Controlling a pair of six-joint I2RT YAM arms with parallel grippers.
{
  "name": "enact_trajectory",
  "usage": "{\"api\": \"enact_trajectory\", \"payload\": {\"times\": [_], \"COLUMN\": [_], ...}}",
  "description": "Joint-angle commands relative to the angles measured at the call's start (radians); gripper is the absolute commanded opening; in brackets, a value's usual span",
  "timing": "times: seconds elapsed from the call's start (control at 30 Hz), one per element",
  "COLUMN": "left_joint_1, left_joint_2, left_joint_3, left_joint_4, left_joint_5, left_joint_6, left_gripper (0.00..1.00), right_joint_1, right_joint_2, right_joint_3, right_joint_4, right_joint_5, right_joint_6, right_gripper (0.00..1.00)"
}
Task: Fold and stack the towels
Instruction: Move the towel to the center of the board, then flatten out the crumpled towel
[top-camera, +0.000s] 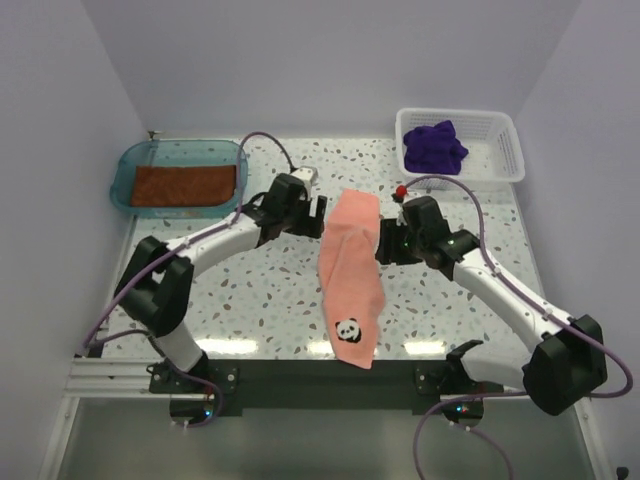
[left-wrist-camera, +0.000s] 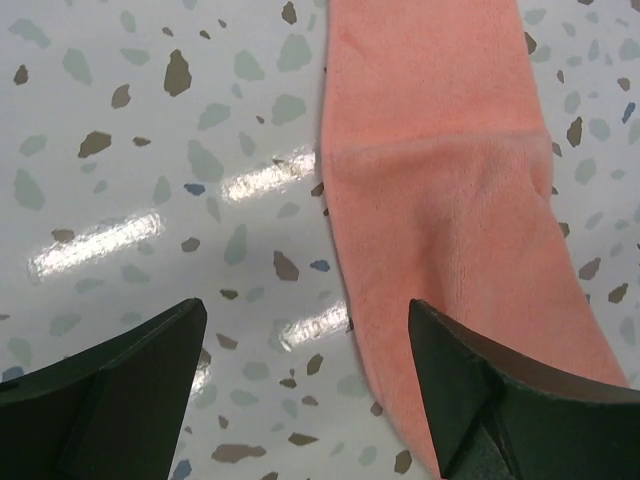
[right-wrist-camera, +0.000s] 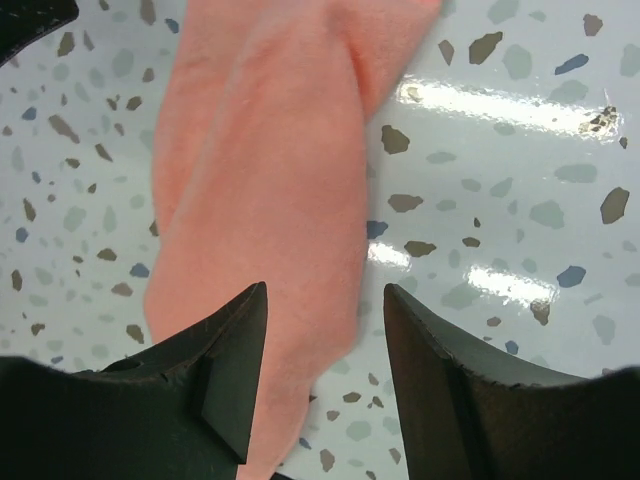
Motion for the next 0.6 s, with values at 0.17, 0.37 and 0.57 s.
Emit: {"api": "enact_trajectory", "payload": {"times": [0.17, 0.37, 0.57], "left_joint_1": [-0.098, -0.118, -0.173], "left_joint_2": [0.297, 0.392, 0.460], "left_joint_3": [0.262, 0.322, 0.331], "left_joint_4": [0.009, 0.054, -0.009], "left_joint_5": [-0.222, -0.236, -0.356], "left_joint_6": [0.091, 0.134, 0.122], "left_gripper": [0.81, 0.79, 0.75], "right_joint_1": [-0.029, -0.030, -0.031], "right_joint_2": [0.018, -0.004, -0.036], "right_joint_3": [-0.101, -0.159, -0.193], "right_joint_4": [0.181, 0.207, 0.221], "right_joint_5": [-0.039, -0.056, -0.056], "right_joint_6": [0.005, 0.011, 0.011], "right_gripper": [0.54, 0.55, 0.55]}}
